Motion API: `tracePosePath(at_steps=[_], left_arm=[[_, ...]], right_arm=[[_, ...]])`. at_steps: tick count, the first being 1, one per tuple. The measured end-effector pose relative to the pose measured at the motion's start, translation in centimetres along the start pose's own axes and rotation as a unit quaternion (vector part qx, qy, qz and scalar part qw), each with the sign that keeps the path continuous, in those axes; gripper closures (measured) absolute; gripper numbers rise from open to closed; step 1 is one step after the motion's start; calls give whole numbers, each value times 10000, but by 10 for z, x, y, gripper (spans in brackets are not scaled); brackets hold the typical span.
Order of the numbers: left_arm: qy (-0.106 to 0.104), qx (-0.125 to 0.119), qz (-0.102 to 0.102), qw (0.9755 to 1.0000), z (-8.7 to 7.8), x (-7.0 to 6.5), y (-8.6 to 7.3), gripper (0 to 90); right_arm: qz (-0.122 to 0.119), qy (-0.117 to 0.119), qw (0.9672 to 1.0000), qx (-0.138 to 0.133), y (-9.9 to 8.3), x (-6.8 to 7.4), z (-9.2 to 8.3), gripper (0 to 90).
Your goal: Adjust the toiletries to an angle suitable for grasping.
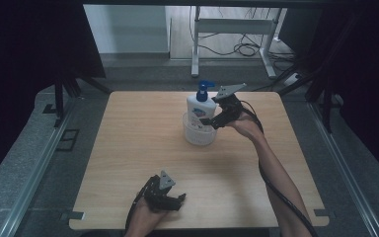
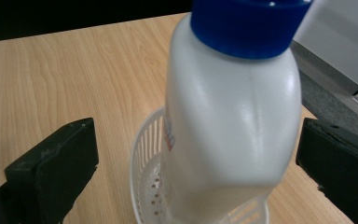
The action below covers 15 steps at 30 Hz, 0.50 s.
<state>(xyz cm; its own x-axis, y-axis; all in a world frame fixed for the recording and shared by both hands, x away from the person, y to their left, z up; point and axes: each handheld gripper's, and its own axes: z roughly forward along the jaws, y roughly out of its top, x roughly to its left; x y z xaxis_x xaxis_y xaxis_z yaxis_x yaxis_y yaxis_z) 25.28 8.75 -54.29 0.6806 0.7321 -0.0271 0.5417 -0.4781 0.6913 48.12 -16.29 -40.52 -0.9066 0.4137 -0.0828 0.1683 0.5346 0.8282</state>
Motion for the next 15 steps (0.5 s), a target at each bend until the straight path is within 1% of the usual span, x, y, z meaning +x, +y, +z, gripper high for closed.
tracePosePath(at_steps=[4, 15], left_arm=[[3, 7, 1, 10000, 0, 0, 0, 144], [2, 7, -6, 10000, 0, 0, 0, 144]], right_arm=[[-41, -26, 10000, 37, 0, 2, -3, 0], [2, -89, 9999, 79, -2, 6, -11, 0]])
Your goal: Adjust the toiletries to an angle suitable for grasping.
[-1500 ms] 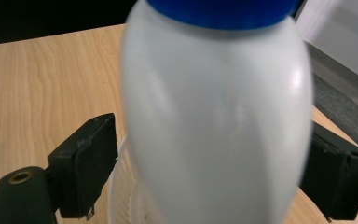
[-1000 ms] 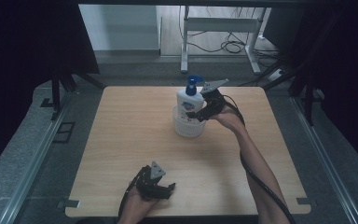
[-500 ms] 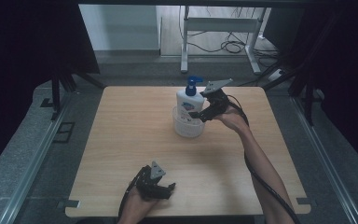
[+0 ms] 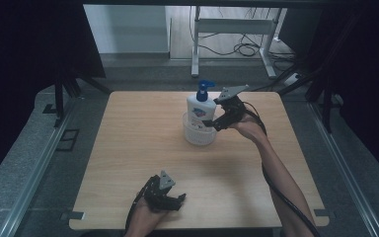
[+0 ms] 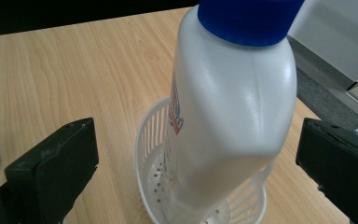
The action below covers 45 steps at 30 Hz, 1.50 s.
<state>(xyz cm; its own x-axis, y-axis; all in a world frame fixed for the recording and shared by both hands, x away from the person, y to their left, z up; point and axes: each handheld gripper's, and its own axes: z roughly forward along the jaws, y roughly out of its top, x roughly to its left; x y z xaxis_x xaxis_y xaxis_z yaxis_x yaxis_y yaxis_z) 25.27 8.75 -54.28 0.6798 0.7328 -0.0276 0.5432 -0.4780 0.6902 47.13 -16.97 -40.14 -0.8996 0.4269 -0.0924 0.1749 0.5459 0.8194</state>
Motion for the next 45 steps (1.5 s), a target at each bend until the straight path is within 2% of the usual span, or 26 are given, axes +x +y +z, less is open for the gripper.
tracePosePath(at_steps=[17, 45], left_arm=[[0, -1, 11, 10000, 0, 0, 0, 144], [11, -2, -1, 10000, 0, 0, 0, 144]], right_arm=[[37, -156, 9998, 139, -10, 10, -11, 0], [124, -227, 9996, 91, -22, 29, -35, 0]])
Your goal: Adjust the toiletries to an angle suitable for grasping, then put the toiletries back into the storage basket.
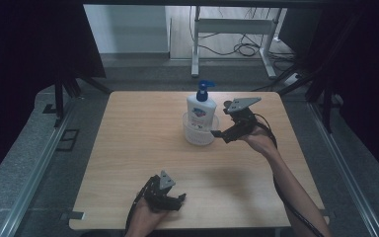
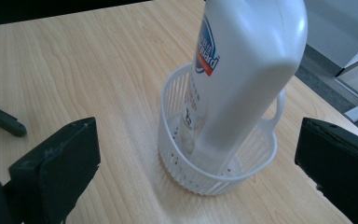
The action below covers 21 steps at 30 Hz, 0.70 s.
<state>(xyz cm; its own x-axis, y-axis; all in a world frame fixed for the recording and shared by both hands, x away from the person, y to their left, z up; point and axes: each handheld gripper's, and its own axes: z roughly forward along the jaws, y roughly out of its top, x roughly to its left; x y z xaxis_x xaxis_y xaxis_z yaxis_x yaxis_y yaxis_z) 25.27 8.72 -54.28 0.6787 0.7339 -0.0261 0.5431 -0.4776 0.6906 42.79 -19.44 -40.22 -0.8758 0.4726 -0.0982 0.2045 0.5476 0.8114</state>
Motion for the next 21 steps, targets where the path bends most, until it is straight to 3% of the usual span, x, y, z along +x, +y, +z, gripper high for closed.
tracePosePath(at_steps=[21], left_arm=[[3, 7, 0, 10000, 0, 0, 0, 143]], right_arm=[[111, -9, 9999, -39, -5, 10, -21, 0]])
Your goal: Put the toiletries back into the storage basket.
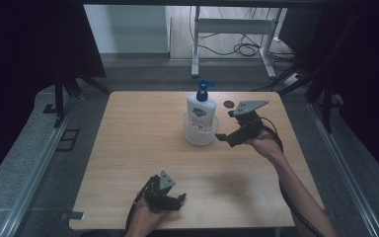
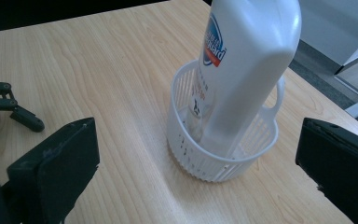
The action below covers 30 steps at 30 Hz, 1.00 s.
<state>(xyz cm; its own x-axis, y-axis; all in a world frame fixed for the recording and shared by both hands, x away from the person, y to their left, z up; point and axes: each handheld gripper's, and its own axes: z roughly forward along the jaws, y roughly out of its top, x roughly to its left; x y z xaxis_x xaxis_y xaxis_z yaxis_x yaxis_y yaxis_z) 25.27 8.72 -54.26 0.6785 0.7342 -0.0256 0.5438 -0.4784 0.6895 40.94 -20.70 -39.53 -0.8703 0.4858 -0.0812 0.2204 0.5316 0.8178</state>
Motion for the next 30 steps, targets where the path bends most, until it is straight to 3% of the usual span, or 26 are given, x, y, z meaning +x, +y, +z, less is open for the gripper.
tracePosePath(at_steps=[16, 30], left_arm=[[0, -8, -2, 10000, 0, 0, 0, 144], [2, -7, 3, 10000, 0, 0, 0, 144]], right_arm=[[50, -99, 9999, 27, -18, 14, -20, 0], [83, -288, 9995, 94, -51, 27, -32, 0]])
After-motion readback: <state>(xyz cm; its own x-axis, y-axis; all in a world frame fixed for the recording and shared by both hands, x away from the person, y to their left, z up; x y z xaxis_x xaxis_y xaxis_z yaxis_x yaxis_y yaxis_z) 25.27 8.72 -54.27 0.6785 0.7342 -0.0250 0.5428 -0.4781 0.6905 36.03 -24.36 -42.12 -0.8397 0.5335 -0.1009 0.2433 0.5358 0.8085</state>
